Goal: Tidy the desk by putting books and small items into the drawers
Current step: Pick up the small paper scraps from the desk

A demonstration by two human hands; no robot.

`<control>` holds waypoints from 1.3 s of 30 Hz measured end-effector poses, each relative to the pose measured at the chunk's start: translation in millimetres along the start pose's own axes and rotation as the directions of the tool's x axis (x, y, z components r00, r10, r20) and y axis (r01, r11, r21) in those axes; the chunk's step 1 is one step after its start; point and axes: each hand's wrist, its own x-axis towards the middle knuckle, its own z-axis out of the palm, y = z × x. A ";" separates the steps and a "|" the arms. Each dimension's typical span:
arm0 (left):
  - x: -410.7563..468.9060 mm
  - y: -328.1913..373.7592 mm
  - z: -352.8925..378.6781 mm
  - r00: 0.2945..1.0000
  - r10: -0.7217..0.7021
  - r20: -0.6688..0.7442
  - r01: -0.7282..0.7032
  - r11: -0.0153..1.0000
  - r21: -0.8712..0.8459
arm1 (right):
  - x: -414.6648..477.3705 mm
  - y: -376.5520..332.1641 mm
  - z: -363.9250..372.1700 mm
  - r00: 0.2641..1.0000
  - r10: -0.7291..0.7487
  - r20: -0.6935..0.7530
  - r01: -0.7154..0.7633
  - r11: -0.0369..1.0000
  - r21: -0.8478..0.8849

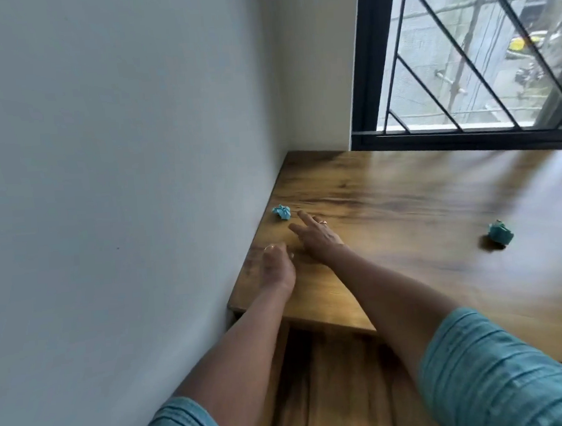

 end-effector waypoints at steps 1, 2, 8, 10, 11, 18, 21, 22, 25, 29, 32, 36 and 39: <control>1.5 -2.1 1.1 1.000 0.002 0.004 -0.002 1.000 -0.007 | 4.8 0.9 1.4 1.000 -0.019 0.024 0.019 0.999 -0.034; 1.7 -5.1 2.4 1.000 -0.002 0.008 0.002 1.000 -0.012 | 6.2 0.6 2.3 0.999 -0.021 0.026 0.022 0.999 -0.046; -21.3 -12.0 -1.2 0.999 0.002 0.035 0.001 0.997 -0.072 | -27.1 -6.5 0.8 0.991 0.057 -0.120 -0.057 0.998 0.009; -36.1 -13.9 -6.8 0.998 0.024 0.054 -0.020 0.996 -0.087 | -47.3 -11.1 0.9 0.989 0.070 -0.131 -0.069 0.998 0.012; -45.1 -15.6 -9.8 0.997 0.044 0.066 -0.038 0.995 -0.088 | -59.0 -14.5 0.8 0.986 0.082 -0.142 -0.081 0.997 0.012; -128.7 -17.5 -27.5 0.983 0.088 0.164 -0.060 0.984 -0.169 | -180.8 -48.0 6.6 0.912 0.371 -0.173 -0.306 0.899 0.314; -181.7 -17.3 -25.7 0.960 0.086 0.266 -0.024 0.973 -0.229 | -245.4 -66.0 20.5 0.820 0.568 -0.069 -0.459 0.726 0.513; -201.8 -18.6 -23.7 0.948 0.091 0.304 -0.014 0.970 -0.244 | -268.4 -70.8 27.7 0.799 0.601 -0.033 -0.492 0.684 0.538; -258.6 -29.0 -12.2 0.911 0.081 0.405 0.033 0.964 -0.266 | -329.5 -80.1 50.6 0.736 0.677 0.018 -0.558 0.591 0.582; -325.5 -46.3 12.5 0.839 0.003 0.544 0.182 0.941 -0.285 | -393.3 -92.3 88.0 0.653 0.751 0.097 -0.619 0.456 0.639; -361.9 -57.7 24.3 0.788 -0.046 0.613 0.261 0.929 -0.265 | -423.0 -101.1 112.1 0.586 0.791 0.178 -0.677 0.357 0.643; -383.6 -75.0 33.4 0.738 -0.134 0.661 0.362 0.906 -0.221 | -438.7 -111.7 133.6 0.529 0.785 0.322 -0.756 0.264 0.599; -387.2 -86.2 36.5 0.731 -0.183 0.658 0.417 0.883 -0.218 | -442.9 -119.7 142.8 0.488 0.791 0.368 -0.784 0.212 0.583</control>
